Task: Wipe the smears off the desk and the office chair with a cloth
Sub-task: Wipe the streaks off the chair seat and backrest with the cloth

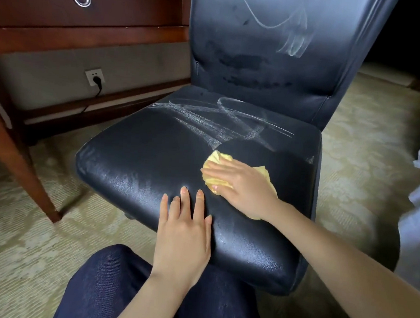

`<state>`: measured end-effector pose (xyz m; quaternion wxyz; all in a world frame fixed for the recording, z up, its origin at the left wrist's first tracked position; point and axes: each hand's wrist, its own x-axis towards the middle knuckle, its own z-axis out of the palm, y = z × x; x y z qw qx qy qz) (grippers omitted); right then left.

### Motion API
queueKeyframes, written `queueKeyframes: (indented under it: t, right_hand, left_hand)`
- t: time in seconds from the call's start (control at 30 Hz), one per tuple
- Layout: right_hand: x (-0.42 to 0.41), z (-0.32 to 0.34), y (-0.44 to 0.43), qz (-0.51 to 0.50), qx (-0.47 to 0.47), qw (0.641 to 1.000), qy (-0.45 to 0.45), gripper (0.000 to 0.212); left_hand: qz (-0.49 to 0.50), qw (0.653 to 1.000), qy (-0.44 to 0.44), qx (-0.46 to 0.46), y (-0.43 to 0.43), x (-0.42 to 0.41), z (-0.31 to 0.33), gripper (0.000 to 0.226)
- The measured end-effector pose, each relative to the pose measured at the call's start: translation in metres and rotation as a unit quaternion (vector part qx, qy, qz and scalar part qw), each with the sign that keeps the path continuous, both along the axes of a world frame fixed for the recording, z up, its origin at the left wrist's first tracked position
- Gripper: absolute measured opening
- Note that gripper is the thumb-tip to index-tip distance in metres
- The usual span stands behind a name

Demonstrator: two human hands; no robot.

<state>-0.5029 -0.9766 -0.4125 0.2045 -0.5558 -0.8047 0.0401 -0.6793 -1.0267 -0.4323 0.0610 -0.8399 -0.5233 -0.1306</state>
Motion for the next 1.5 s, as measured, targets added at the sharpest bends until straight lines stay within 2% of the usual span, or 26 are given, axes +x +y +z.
queueKeyframes:
  t: [0.13,0.23,0.37,0.47,0.53,0.63,0.73,0.83,0.93,1.0,1.13,1.3,1.4,1.5]
  right_hand:
    - [0.005,-0.006,-0.043,0.022,0.007,0.998,-0.062,0.044]
    - [0.020,-0.004,-0.062,0.017,-0.023,0.998,-0.059,0.045]
    - [0.039,-0.002,-0.059,-0.029,-0.044,0.997,-0.055,0.043]
    - [0.051,0.000,-0.041,-0.083,-0.042,0.995,-0.027,0.021]
    - [0.060,0.003,-0.024,-0.113,-0.042,0.993,-0.015,0.016]
    - [0.067,0.003,0.009,-0.134,-0.020,0.991,-0.010,0.014]
    - [0.063,0.004,0.050,-0.173,-0.038,0.984,-0.001,0.017]
    - [0.044,0.004,0.091,-0.222,-0.048,0.973,0.027,0.017]
    - [0.015,0.001,0.117,-0.247,-0.014,0.969,0.005,0.022]
    - [-0.004,0.000,0.123,-0.228,0.002,0.974,-0.002,0.020]
    - [-0.024,0.001,0.100,-0.114,0.017,0.993,-0.005,0.015]
    - [-0.020,0.002,0.043,-0.018,0.007,1.000,-0.002,0.035]
    - [0.001,0.004,0.019,-0.006,-0.041,0.999,-0.002,0.038]
    - [0.024,0.009,0.016,-0.022,-0.076,0.997,-0.020,0.027]
  left_hand:
    - [-0.019,0.999,-0.046,0.016,0.011,-0.004,0.008,0.048]
    - [-0.045,0.993,-0.105,0.040,0.036,-0.014,0.016,0.040]
    - [-0.061,0.994,-0.078,0.039,0.074,-0.026,0.018,0.039]
    - [-0.023,0.999,-0.025,-0.022,0.107,-0.035,0.015,0.052]
    - [-0.002,0.999,-0.007,-0.044,0.125,-0.040,0.010,0.059]
    - [0.006,0.997,-0.003,-0.073,0.143,-0.045,0.008,0.064]
    - [0.005,0.995,-0.017,-0.094,0.152,-0.049,0.007,0.066]
    - [0.008,0.997,-0.024,-0.078,0.152,-0.046,0.007,0.065]
    - [0.006,0.998,-0.018,-0.058,0.150,-0.045,0.008,0.062]
    - [0.001,0.998,-0.018,-0.054,0.151,-0.047,0.009,0.057]
    - [-0.016,0.999,-0.002,-0.042,0.158,-0.053,0.017,0.048]
    - [-0.036,0.998,-0.023,-0.055,0.164,-0.052,0.025,0.053]
    - [-0.031,0.997,-0.037,-0.066,0.165,-0.051,0.027,0.045]
    - [-0.038,0.997,-0.025,-0.065,0.167,-0.050,0.036,0.050]
